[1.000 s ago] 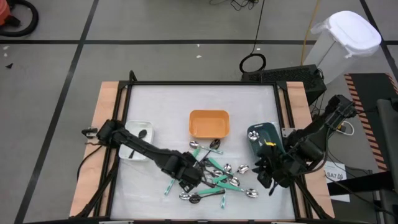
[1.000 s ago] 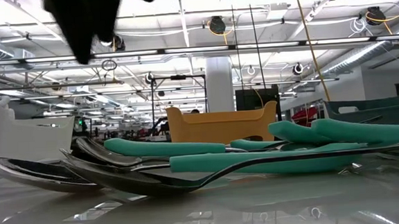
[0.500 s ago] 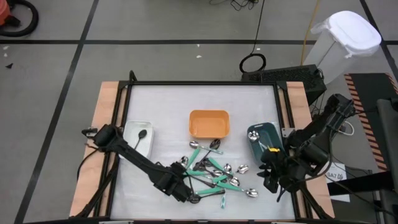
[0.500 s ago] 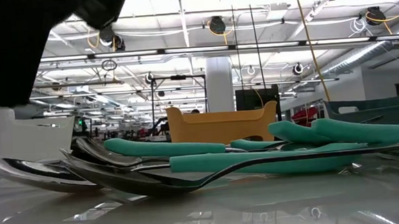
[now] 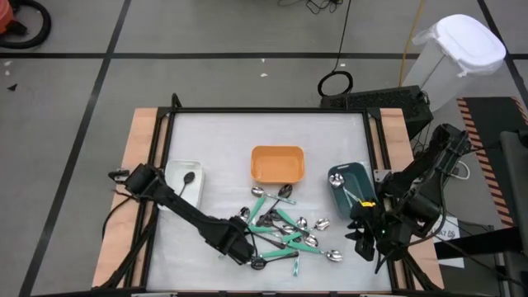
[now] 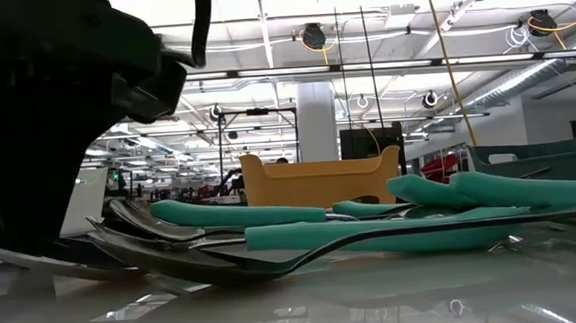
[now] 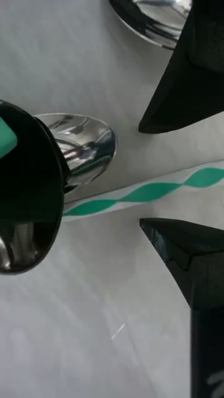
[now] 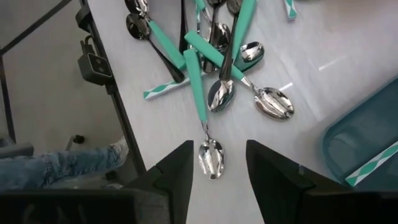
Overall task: Sort silverware by color (type)
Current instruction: Put the white spoon into the blue bin
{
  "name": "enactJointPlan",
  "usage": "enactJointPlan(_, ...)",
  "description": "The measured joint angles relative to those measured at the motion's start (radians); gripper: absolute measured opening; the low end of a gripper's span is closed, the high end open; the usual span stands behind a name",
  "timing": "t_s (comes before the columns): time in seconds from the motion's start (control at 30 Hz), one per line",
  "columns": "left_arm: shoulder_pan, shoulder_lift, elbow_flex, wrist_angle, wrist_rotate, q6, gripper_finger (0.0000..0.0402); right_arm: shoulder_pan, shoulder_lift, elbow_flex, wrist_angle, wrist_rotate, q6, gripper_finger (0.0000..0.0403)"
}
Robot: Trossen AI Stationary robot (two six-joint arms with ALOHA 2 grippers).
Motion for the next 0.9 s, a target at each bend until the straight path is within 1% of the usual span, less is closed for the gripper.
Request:
enactJointPlan(0.07,0.002,-0.003,-0.012,0.01,0.001,-0.008,0.0215,0.0,0.0,0.0,0.0,0.0,0.002,0.0143)
enactJointPlan(0.17,0.003,-0.005,-0.022,0.019,-0.005,-0.002,0.0179,-0.001,0.0,0.0,0.0,0.003,0.002,0.0143)
enactJointPlan(0.27,0.002,-0.005,-0.023,0.022,-0.03,0.001,0.0135,-0.001,0.0,0.0,0.0,0.005,0.002,0.0143)
enactJointPlan(0.43,0.004,-0.005,-0.024,0.023,-0.045,-0.017,0.0049,-0.001,0.0,0.0,0.0,0.007,0.023,0.0143)
enactJointPlan(0.5,0.003,-0.004,-0.017,0.01,-0.048,-0.019,0.0024,-0.001,0.0,0.0,0.0,0.008,0.029,0.0143)
enactJointPlan(0.6,0.002,-0.001,0.002,-0.014,-0.054,-0.019,0.0023,-0.001,0.0,0.0,0.001,0.008,0.029,0.0143)
enactJointPlan(0.7,0.004,0.005,0.04,-0.09,-0.087,-0.019,0.0023,-0.001,0.0,0.0,0.002,0.008,0.029,0.0143)
enactJointPlan(0.8,0.007,0.005,0.101,-0.169,-0.109,-0.02,0.0023,-0.001,0.0,0.0,0.01,0.008,0.029,0.0143)
enactJointPlan(0.9,0.007,0.005,0.188,-0.271,-0.136,-0.02,0.0023,-0.001,0.0,0.0,0.019,0.024,0.029,0.0143)
